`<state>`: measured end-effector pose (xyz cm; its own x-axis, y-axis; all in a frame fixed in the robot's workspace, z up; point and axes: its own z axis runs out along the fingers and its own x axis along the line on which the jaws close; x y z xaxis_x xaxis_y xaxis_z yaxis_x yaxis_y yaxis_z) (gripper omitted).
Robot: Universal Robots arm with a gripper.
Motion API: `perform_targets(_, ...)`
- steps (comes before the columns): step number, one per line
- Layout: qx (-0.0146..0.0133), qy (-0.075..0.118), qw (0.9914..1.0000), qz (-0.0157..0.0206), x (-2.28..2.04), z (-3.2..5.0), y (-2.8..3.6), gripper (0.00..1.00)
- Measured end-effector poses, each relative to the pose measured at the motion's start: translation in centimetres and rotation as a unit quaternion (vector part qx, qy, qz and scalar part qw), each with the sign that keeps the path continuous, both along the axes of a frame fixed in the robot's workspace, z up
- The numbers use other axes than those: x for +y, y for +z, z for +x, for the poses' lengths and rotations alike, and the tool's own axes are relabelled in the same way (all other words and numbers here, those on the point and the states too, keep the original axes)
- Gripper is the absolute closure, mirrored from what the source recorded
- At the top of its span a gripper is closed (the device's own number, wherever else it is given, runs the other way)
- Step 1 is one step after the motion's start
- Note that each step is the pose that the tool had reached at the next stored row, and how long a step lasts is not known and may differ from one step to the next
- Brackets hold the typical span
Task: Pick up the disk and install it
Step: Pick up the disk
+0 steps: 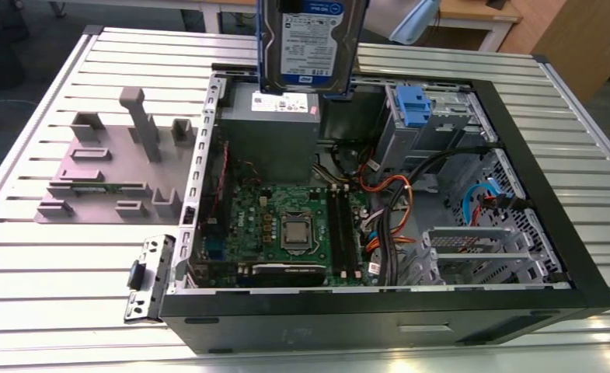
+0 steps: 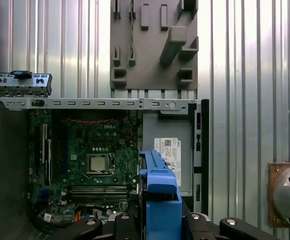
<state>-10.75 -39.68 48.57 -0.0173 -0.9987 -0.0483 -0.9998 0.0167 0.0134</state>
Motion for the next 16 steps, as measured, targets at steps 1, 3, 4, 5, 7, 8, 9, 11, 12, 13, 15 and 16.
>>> perform_targets(1, 0.0000, 0.000, 1.00000, -0.0001, -0.01, 0.04, -0.01, 0.64)
perform_targets(3, 0.0001, 0.000, 1.00000, -0.0001, -0.04, 0.12, -0.02, 0.64)
perform_targets(4, 0.0000, 0.000, 1.00000, -0.0001, -0.05, 0.15, -0.03, 0.64)
perform_targets(5, 0.0001, 0.000, 1.00000, -0.0001, -0.06, 0.18, -0.04, 0.64)
perform_targets(7, 0.0000, 0.000, 1.00000, 0.0000, -0.09, 0.23, -0.06, 0.64)
perform_targets(8, 0.0000, 0.000, 1.00000, 0.0000, -0.09, 0.26, -0.07, 0.64)
perform_targets(9, 0.0000, 0.000, 1.00000, -0.0001, -0.10, 0.28, -0.07, 0.64)
perform_targets(11, 0.0000, 0.000, 1.00000, -0.0001, -0.12, 0.32, -0.09, 0.64)
perform_targets(12, 0.0000, 0.000, 1.00000, -0.0001, -0.13, 0.34, -0.09, 0.64)
perform_targets(13, 0.0000, 0.000, 1.00000, -0.0001, -0.14, 0.35, -0.10, 0.64)
perform_targets(15, 0.0000, 0.000, 1.00000, -0.0001, -0.16, 0.38, -0.11, 0.64)
perform_targets(16, 0.0000, 0.000, 1.00000, -0.0002, -0.17, 0.40, -0.11, 0.64)
